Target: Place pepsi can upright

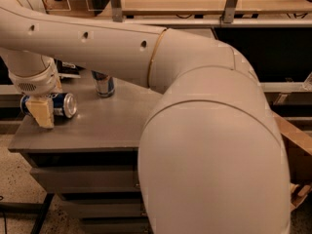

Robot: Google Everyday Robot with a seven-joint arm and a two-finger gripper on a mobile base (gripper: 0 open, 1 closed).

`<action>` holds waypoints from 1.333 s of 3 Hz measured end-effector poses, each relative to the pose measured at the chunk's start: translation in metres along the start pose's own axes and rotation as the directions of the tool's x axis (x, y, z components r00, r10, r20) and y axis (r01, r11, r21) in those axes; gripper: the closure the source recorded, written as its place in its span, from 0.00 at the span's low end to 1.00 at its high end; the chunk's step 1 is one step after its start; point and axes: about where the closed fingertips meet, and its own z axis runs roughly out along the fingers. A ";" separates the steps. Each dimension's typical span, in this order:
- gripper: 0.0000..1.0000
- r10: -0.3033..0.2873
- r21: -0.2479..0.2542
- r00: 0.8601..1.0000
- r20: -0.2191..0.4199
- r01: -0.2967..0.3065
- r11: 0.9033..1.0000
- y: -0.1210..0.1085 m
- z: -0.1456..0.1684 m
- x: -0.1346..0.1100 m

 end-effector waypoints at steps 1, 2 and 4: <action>0.57 -0.018 0.009 1.000 -0.001 0.018 1.000 -0.005 -0.002 -0.007; 0.55 -0.054 -0.003 0.999 -0.003 0.054 0.999 -0.011 -0.008 -0.020; 0.96 -0.016 0.058 0.980 0.201 0.004 0.998 -0.021 -0.065 -0.005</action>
Offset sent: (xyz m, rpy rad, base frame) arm 0.0158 0.0319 0.0287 -0.0228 0.0118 0.1020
